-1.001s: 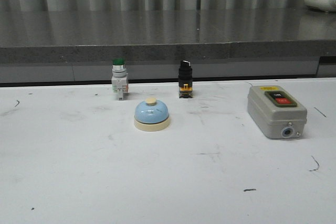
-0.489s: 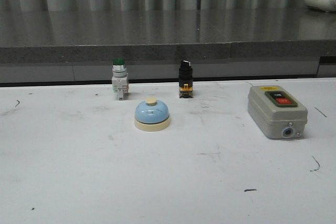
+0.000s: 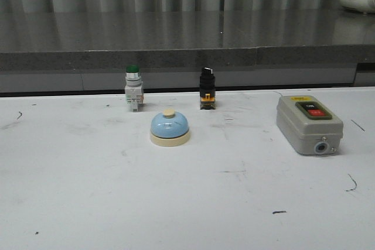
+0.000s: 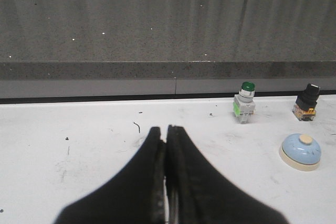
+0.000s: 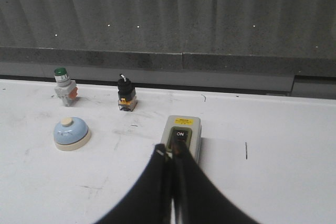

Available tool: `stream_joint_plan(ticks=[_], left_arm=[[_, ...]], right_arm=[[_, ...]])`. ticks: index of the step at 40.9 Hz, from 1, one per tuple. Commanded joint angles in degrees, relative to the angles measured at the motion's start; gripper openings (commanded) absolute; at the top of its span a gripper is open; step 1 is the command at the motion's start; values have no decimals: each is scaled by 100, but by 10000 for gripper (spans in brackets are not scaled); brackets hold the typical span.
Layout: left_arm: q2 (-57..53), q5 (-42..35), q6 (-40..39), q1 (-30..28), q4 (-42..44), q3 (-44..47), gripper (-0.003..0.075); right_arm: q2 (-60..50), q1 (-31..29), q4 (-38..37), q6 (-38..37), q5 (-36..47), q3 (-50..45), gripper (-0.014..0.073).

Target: Place and press bell with both arms

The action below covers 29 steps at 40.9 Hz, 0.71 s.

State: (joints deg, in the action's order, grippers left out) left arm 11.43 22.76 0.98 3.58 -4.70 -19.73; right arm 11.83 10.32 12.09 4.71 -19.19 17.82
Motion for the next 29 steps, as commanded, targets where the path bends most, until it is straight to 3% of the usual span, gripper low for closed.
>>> stream_joint_plan(ticks=[1, 15, 29], left_arm=[[40, -481, -44, 8, -62, -157, -20], [10, -574, -44, 8, -62, -94, -20], [-1284, -1236, -44, -395, -26, 1265, -20]], right_arm=[[44, -31, -6, 37, 479, 149, -62], [44, -31, -6, 37, 479, 149, -62], [44, -31, -6, 37, 479, 149, -62]])
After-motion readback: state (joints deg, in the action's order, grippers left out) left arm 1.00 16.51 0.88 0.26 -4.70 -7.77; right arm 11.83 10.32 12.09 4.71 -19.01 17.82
